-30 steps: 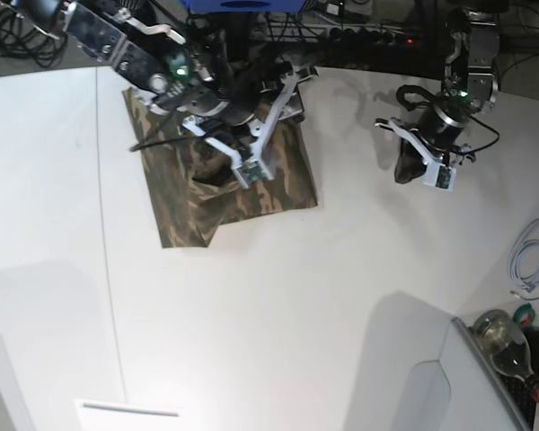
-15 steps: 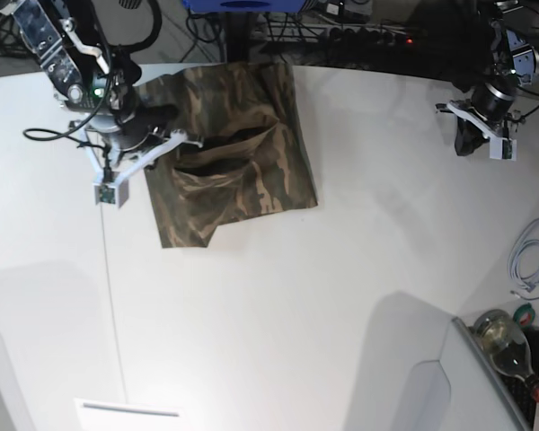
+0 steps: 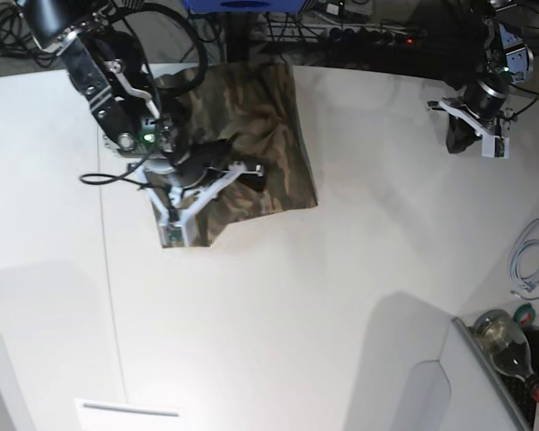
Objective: Layout the t-shirt on the table in an organized manner, then fold the t-shirt properly
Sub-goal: 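Press the folded bundle flat with the right gripper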
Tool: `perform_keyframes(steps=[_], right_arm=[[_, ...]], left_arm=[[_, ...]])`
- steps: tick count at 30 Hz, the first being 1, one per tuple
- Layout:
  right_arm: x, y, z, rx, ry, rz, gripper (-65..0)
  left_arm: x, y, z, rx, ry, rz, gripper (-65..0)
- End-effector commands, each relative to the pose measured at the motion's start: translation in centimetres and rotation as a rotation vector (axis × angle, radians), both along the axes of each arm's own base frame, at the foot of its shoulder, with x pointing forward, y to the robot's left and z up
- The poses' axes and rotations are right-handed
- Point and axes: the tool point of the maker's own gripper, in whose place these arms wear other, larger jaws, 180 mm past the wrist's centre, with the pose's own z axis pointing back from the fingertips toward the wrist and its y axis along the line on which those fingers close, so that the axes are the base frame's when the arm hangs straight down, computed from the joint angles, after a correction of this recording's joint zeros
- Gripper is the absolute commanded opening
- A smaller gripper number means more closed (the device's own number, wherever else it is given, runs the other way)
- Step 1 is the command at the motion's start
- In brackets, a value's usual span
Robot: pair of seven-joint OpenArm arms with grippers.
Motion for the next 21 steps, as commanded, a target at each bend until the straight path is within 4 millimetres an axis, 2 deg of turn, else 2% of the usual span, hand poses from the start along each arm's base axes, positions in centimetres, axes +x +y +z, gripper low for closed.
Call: perform_keyframes(steps=[1, 4, 6, 8, 10, 11, 12, 15, 19, 21], right_arm=[[0.9, 1.6, 0.9, 0.02, -0.04, 0.025, -64.4], [1.3, 5.2, 1.3, 0.039, -0.067, 0.1, -64.4], [2.4, 7.9, 3.0, 0.054, -0.195, 0.214, -64.2], [2.9, 9.1, 4.4, 0.075, -0.29, 0.286, -64.2], [3.0, 8.6, 5.5, 0.082, -0.281, 0.259, -64.2], [2.6, 7.6, 5.2, 0.069, -0.233, 0.235, -64.2], [1.6, 6.5, 4.5, 0.052, -0.167, 0.214, -64.2], [-1.8, 4.8, 2.5, 0.021, -0.042, 0.214, -64.2], [-7.6, 2.8, -1.0, -0.007, 0.093, 0.211, -64.2], [-9.1, 2.2, -1.9, -0.014, 0.098, 0.203, -64.2]], left_arm=[[0.9, 0.7, 1.3, 0.012, -0.046, 0.003, -65.0], [0.9, 0.7, 1.3, 0.011, -0.046, 0.004, -65.0], [0.9, 0.7, 1.3, 0.01, -0.046, 0.005, -65.0], [0.9, 0.7, 1.3, 0.01, -0.046, 0.005, -65.0], [0.9, 0.8, 1.3, 0.012, -0.047, 0.006, -65.0], [0.9, 0.9, 1.4, 0.013, -0.048, 0.007, -65.0], [0.7, 0.9, 1.3, 0.013, -0.045, 0.007, -65.0], [0.6, 1.0, 1.3, 0.014, -0.043, 0.006, -65.0], [0.6, 0.9, 1.2, 0.011, -0.045, 0.007, -65.0], [0.7, 0.8, 1.2, 0.01, -0.044, 0.008, -65.0]])
